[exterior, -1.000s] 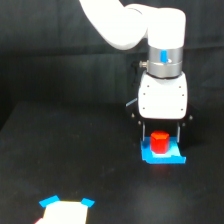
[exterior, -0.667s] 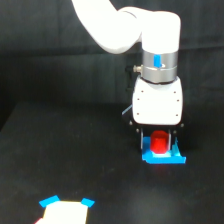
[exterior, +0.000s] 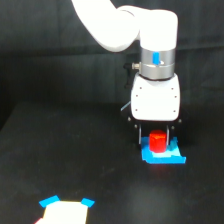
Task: Pick up the red object from the table
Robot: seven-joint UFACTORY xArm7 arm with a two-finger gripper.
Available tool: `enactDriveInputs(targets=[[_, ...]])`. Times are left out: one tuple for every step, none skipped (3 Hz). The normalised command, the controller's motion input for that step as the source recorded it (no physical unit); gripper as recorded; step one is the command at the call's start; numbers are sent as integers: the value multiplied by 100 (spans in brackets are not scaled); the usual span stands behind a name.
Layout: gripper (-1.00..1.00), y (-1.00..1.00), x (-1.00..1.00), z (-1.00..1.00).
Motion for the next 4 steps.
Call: enactDriveInputs(targets=[[39, -100, -52, -100], [-100, -20, -39, -9], [-100, -35, -14, 20], [-82, 23, -12, 100]])
